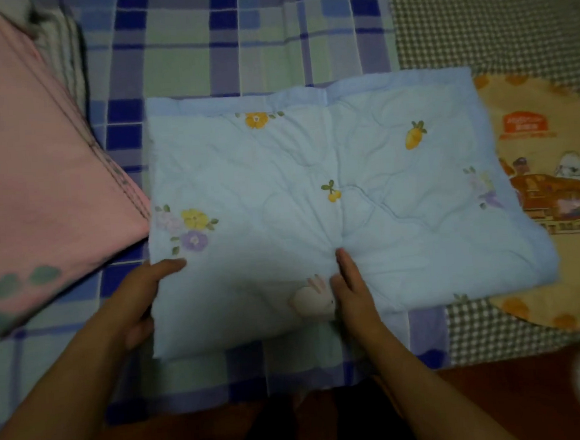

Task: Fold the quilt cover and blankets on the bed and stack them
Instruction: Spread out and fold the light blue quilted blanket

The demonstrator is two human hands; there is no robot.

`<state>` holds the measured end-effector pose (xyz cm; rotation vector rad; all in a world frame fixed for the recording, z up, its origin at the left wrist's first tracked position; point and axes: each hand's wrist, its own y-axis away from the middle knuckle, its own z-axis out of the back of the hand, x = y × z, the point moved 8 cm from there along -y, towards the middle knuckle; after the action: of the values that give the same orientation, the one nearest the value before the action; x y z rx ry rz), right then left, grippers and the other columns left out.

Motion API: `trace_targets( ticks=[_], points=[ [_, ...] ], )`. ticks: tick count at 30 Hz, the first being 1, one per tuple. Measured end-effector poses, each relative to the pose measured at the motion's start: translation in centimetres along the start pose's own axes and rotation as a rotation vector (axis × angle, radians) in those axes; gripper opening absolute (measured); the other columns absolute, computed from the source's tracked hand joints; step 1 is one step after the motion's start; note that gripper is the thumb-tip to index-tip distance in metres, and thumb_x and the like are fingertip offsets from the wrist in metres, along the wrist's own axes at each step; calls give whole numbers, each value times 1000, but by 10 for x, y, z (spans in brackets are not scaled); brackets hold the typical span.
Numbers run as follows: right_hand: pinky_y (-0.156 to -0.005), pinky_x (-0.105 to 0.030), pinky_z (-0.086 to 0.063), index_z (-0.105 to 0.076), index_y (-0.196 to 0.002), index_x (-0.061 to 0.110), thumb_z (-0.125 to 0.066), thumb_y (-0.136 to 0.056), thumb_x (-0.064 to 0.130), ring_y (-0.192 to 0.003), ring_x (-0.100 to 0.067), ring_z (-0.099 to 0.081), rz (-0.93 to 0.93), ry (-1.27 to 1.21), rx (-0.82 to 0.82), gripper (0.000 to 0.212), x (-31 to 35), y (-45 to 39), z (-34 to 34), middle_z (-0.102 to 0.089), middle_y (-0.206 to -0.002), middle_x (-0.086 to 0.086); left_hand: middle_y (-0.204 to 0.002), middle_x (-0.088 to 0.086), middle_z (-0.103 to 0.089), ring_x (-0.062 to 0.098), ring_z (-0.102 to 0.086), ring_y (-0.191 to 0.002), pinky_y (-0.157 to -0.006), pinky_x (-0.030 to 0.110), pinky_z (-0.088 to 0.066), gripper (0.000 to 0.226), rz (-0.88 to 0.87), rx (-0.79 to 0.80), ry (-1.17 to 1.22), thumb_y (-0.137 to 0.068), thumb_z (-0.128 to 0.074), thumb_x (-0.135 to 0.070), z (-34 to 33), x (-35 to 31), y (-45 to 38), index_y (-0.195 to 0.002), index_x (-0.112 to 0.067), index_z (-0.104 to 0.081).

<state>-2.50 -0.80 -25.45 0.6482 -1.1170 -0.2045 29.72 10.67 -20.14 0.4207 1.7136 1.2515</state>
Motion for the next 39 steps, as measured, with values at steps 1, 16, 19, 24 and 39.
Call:
trace_targets(
  ticks=[1, 16, 19, 24, 39],
  points=[
    [-94, 5, -30, -38, -150, 16, -49, -101, 7, -135, -5, -38, -39, -16, 9, 52, 10, 0, 6, -39, -152, 5, -102, 15, -75, 29, -72, -79, -72, 37, -55, 27, -28, 18, 38, -91, -56, -20, -11, -15, 12, -116, -17, -68],
    [-98, -38, -51, -62, -129, 27, -63, -89, 54, -112, -19, -66, -65, -255, 230, 48, 223, -6, 164, -69, -124, 1, -137, 13, -58, 33, -65, -106, -90, 43, -53, 98, -691, 148, -688, -86, -55, -36, -375, -91, 119, -149, -48, 19],
    [-90, -32, -55, -63, -123, 27, -68, -91, 39, -107, -18, -69, 101, -152, 169, 35, 232, -48, 226, -73, -114, 4, -126, 17, -63, 36, -64, -105, -90, 43, -51, 95, -670, 163, -879, -88, -53, -34, -458, -69, 102, -151, -42, 17],
    [-84, -35, -52, -61, -114, 18, -65, -89, 22, -99, -25, -63, 52, 281, -138, 26, 135, -166, 299, -68, -109, -3, -129, 11, -62, 27, -59, -117, -108, 40, -42, 67, -606, 238, -780, -88, -48, -46, -513, -34, 38, -149, -23, -39],
    [-93, -23, -42, -52, -134, 17, -57, -97, 15, -107, -12, -56, 398, 91, -121, 38, 215, -244, 327, -61, -123, 2, -165, 6, -15, 33, -12, -152, -121, 55, -12, 68, -673, -622, -1450, -95, -19, -67, -468, -60, 29, -157, -40, -13]
  ],
)
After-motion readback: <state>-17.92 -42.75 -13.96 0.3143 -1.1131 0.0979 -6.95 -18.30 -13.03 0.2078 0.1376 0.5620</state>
